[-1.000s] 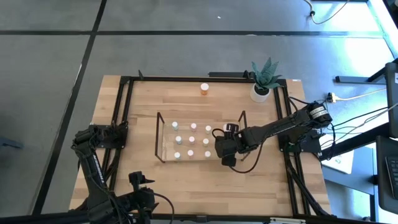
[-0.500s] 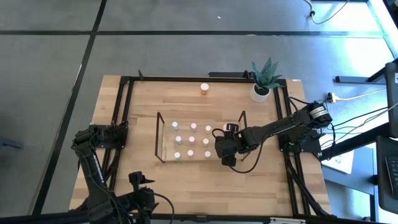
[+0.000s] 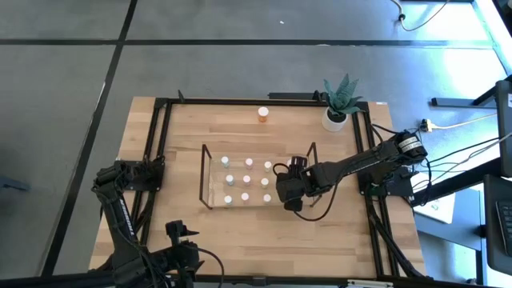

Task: Pick and place medicine bottles onto shelf by color
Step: Put the left orange pill bottle on the shelf aligned with the other orange pill bottle, then put the orange pill bottle on the shelf aligned with the other orange pill bottles

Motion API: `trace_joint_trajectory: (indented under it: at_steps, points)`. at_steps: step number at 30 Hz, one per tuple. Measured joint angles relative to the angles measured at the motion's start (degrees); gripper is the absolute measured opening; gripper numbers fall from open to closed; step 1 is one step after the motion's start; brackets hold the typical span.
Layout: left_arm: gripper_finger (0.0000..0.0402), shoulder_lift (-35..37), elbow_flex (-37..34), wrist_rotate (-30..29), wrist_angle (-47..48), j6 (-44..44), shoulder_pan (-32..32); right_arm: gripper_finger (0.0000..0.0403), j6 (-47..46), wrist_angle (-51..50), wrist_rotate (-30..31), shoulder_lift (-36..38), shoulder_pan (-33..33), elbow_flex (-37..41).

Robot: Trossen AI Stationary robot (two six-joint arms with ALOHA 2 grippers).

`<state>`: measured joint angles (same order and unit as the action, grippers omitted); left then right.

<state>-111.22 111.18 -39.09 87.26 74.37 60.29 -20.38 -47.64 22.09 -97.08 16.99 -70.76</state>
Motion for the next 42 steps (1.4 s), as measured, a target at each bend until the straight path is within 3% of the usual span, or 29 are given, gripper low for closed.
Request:
trace_joint_trajectory:
  at_steps: [12,16,29,37,42]
  points:
    - [0.0384,0.0,0.0,-0.01,0.0,0.0,0.0,0.0268,-0.54,-2.3,0.15,-0.02,1.59,-2.94]
    - [0.0384,0.0,0.0,-0.01,0.0,0.0,0.0,0.0268,-0.28,-5.05,3.28,-0.02,3.0,-5.19]
    - [0.0384,0.0,0.0,-0.02,-0.02,0.0,0.0,0.0268,-3.08,-15.5,4.17,-0.06,5.73,-21.26]
    - [0.0384,0.0,0.0,-0.01,-0.01,0.0,0.0,0.0268,2.07,-16.24,14.17,0.0,5.73,-28.53]
    - [0.0384,0.0,0.0,-0.02,-0.01,0.0,0.0,0.0268,2.86,-16.58,13.87,-0.02,5.62,-29.44]
